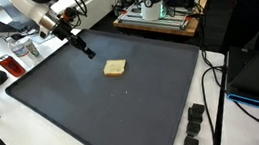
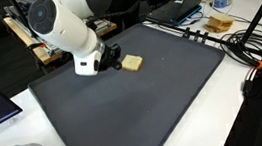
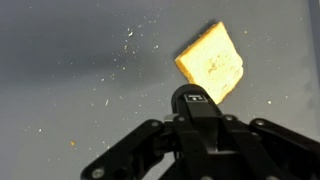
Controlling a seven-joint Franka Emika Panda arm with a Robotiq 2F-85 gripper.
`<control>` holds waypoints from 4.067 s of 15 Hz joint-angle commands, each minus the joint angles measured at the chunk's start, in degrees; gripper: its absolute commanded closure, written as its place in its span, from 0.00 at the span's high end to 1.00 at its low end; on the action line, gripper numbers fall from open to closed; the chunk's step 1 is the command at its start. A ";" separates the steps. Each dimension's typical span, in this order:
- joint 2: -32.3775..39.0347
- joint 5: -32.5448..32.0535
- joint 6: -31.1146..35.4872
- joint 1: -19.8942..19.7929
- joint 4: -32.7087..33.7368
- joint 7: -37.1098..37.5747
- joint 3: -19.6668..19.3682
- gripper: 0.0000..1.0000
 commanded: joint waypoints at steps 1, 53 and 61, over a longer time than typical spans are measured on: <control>-9.44 5.01 7.34 -0.87 -13.93 -5.08 -0.19 0.05; -7.25 -22.52 30.57 24.22 -17.17 49.64 -3.01 0.05; -3.00 -22.86 34.04 25.92 -16.81 51.20 -4.29 0.05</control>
